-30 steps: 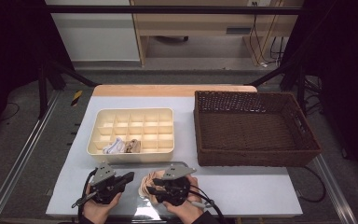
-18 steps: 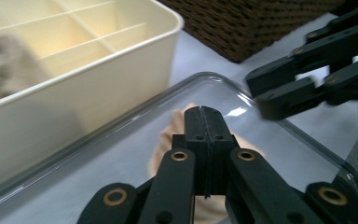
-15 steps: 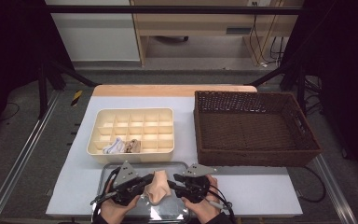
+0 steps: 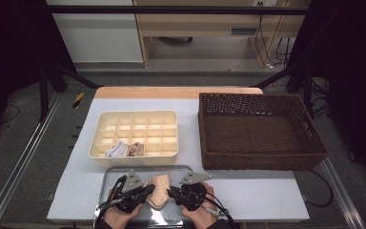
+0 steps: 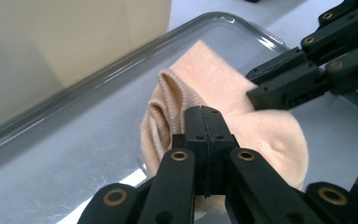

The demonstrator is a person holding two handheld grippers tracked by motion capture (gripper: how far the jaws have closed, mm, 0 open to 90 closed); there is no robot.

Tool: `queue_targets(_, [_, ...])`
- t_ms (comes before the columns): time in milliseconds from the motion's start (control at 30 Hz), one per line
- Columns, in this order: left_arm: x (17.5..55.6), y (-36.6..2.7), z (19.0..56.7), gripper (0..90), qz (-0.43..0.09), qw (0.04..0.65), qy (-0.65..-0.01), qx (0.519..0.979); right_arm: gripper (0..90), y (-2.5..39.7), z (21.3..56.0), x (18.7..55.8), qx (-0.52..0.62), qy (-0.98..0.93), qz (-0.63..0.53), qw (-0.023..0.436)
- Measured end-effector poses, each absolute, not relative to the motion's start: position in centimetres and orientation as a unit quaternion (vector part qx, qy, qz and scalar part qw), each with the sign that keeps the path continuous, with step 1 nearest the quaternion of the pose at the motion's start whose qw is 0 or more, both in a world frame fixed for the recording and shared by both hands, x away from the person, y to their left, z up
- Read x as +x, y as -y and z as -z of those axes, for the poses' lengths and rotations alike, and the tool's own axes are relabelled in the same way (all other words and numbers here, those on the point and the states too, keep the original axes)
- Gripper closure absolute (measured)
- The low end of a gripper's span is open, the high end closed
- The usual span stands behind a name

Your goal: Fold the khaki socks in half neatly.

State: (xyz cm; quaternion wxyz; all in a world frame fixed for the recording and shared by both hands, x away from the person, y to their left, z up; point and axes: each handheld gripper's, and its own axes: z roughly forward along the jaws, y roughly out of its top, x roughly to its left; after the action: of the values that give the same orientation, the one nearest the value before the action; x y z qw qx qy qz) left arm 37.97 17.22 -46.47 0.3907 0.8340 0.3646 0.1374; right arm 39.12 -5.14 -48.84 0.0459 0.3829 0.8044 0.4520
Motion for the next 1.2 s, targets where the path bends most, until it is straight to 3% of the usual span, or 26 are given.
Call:
queue_targets(633, [38.4, -15.1, 47.1, 89.5, -0.131, 0.406, -0.363, 0.829, 85.7, 5.5, 46.0, 38.7, 0.342, -0.801, -0.488, 0.054])
queue_targets(1000, [37.9, -17.9, 45.3, 89.0, -0.144, 0.444, -0.377, 0.800, 85.2, 6.1, 46.3, 39.0, 0.357, -0.804, -0.471, 0.063])
queue_targets(1200, [37.7, -20.1, 45.5, 89.1, -0.153, 0.434, -0.396, 0.795, 85.1, 6.2, 46.2, 39.0, 0.357, -0.805, -0.470, 0.064])
